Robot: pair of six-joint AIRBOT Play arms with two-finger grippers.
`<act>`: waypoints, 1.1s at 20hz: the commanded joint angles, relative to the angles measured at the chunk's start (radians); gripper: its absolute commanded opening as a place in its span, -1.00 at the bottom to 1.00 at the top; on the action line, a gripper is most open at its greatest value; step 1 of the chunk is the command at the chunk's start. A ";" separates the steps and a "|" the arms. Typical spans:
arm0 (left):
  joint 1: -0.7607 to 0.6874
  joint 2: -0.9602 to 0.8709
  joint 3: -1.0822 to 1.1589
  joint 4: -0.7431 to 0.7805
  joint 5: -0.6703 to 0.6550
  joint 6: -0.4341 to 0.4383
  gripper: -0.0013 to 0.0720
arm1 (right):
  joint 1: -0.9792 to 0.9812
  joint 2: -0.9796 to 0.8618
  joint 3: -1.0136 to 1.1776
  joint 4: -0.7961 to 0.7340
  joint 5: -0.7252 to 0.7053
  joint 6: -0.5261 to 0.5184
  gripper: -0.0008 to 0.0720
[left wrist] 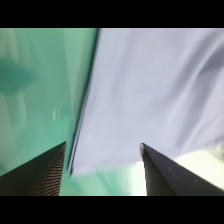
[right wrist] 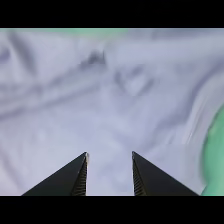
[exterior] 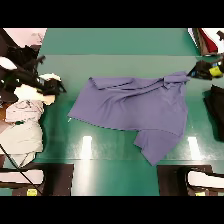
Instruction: Fold the shirts.
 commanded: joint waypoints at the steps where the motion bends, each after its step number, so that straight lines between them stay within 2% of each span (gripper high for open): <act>1: 0.003 0.003 -0.187 0.049 0.028 0.022 0.53 | -0.021 0.139 -0.225 0.068 0.035 -0.037 -0.14; 4: 0.003 0.002 -0.279 0.043 0.104 0.035 0.53 | -0.021 0.236 -0.351 0.069 -0.002 -0.039 -0.14; 6: -0.005 0.001 -0.293 0.018 0.111 0.067 0.53 | -0.022 0.292 -0.412 0.068 -0.028 -0.039 -0.14; 11: -0.114 0.001 -0.294 0.001 0.125 0.078 0.52 | -0.027 0.419 -0.556 0.066 -0.066 -0.039 -0.14; 12: -0.135 0.001 -0.293 0.002 0.128 0.077 0.14 | -0.041 0.444 -0.592 0.068 -0.065 -0.036 -0.14; 13: -0.141 0.001 -0.291 0.000 0.128 0.077 -0.54 | -0.068 0.472 -0.634 0.067 -0.063 -0.034 -0.14; 14: -0.141 0.002 -0.288 -0.001 0.128 0.075 -0.88 | -0.107 0.498 -0.678 0.065 -0.061 -0.024 -0.14; 17: -0.138 0.006 -0.238 -0.003 0.109 0.065 -0.90 | -0.276 0.560 -0.819 0.051 -0.014 -0.016 -0.10; 18: -0.140 0.006 -0.210 -0.006 0.095 0.065 -0.90 | -0.341 0.570 -0.868 0.028 0.010 -0.016 0.03; 19: -0.140 0.006 -0.187 -0.013 0.085 0.065 -0.90 | -0.403 0.568 -0.914 0.003 0.030 -0.016 0.30; 22: -0.140 0.006 -0.129 -0.042 0.074 0.057 -0.90 | -0.503 0.520 -1.030 -0.009 -0.008 -0.016 0.35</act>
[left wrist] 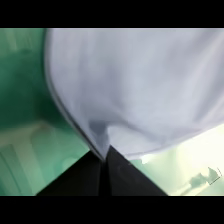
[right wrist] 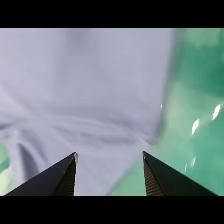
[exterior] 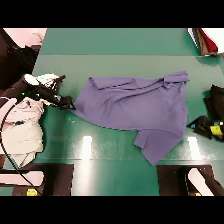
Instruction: Fold the shirts.
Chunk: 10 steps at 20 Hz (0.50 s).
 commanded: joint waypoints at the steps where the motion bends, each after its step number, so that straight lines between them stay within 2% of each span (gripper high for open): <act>1: -0.003 0.001 0.061 -0.040 -0.023 -0.010 -0.90 | -0.111 -0.042 -0.142 -0.024 -0.026 0.002 0.35; 2: -0.003 0.001 0.069 -0.050 -0.025 -0.010 -0.90 | -0.108 -0.072 -0.169 -0.014 -0.054 0.001 0.34; 3: -0.003 0.001 0.074 -0.055 -0.024 -0.010 -0.90 | -0.100 -0.100 -0.186 -0.002 -0.084 0.000 0.22; 8: -0.002 0.001 0.077 -0.055 -0.033 -0.009 -0.90 | 0.022 -0.200 -0.180 0.078 -0.206 -0.010 0.20; 9: -0.002 0.001 0.077 -0.055 -0.034 -0.010 -0.90 | 0.048 -0.211 -0.166 0.074 -0.207 -0.010 0.11; 10: -0.002 0.001 0.077 -0.056 -0.037 -0.010 -0.90 | 0.073 -0.217 -0.149 0.073 -0.205 -0.010 -0.34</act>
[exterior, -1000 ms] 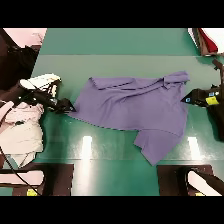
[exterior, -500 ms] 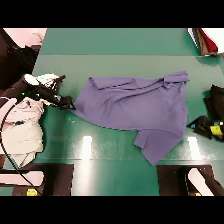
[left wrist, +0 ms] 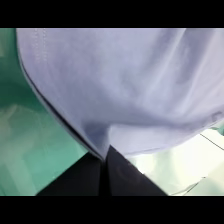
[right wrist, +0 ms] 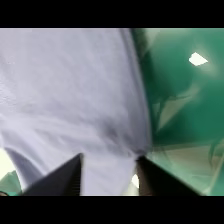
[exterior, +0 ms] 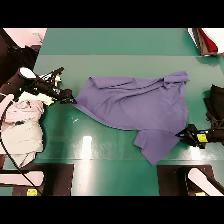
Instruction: Fold the shirts.
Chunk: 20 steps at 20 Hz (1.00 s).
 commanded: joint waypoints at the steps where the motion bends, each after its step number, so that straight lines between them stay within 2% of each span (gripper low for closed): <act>1: 0.000 0.000 0.004 -0.005 -0.018 0.001 -0.90 | 0.081 -0.038 0.036 0.000 -0.051 -0.003 -0.66; 2: 0.000 0.001 0.008 -0.005 -0.028 0.001 -0.90 | 0.102 -0.029 0.062 0.000 -0.042 -0.003 -0.93; 6: 0.002 0.110 0.117 0.001 -0.001 -0.031 -0.90 | 0.164 0.101 0.277 0.010 -0.033 -0.002 -0.94; 11: 0.002 0.332 0.485 -0.003 0.018 -0.086 -0.90 | 0.205 0.264 0.774 0.009 -0.198 0.020 -0.94; 16: 0.002 0.545 0.820 0.000 0.191 -0.085 -0.90 | 0.207 0.319 1.213 -0.004 -0.292 -0.002 -0.94; 20: 0.002 0.691 0.900 0.000 0.332 -0.085 -0.90 | 0.207 0.356 1.376 -0.096 -0.285 -0.007 -0.94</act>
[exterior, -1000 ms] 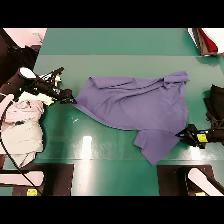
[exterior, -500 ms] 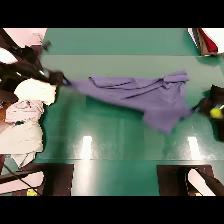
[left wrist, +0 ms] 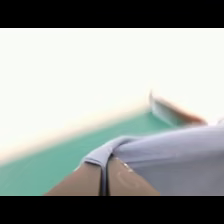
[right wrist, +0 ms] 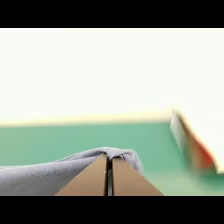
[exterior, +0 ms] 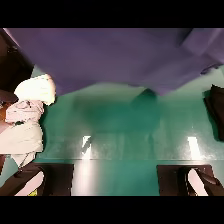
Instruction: Fold the shirts.
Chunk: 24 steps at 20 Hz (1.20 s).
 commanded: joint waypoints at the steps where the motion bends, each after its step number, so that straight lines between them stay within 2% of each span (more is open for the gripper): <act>1: 0.000 0.132 0.074 0.002 0.137 -0.003 -0.90 | 0.002 0.040 0.160 -0.103 -0.016 -0.008 -0.94; 4: 0.000 0.196 0.074 -0.002 0.142 -0.007 -0.90 | 0.002 0.079 0.201 -0.189 -0.013 -0.007 -0.94; 6: 0.000 0.200 0.074 -0.004 0.109 -0.040 -0.90 | 0.001 0.088 0.227 -0.204 0.022 0.000 -0.94; 8: 0.000 0.188 0.047 -0.001 0.050 -0.061 -0.90 | 0.001 0.056 0.270 -0.204 0.121 0.027 -0.94; 12: 0.000 0.087 -0.097 0.013 -0.126 -0.118 -0.90 | 0.001 -0.147 0.336 -0.194 0.439 0.091 -0.94; 14: 0.000 -0.007 -0.183 0.013 -0.252 -0.134 -0.90 | 0.002 -0.259 0.264 -0.169 0.560 0.100 -0.94; 16: 0.000 -0.120 -0.291 0.013 -0.323 -0.134 -0.90 | 0.002 -0.370 0.171 -0.167 0.629 0.111 -0.94; 21: 0.000 -0.402 -0.528 0.014 -0.290 -0.127 -0.90 | 0.015 -0.628 -0.029 -0.171 0.629 0.128 -0.94; 24: -0.002 -0.595 -0.549 0.000 -0.175 -0.125 -0.90 | 0.062 -0.774 -0.092 -0.171 0.517 0.127 -0.94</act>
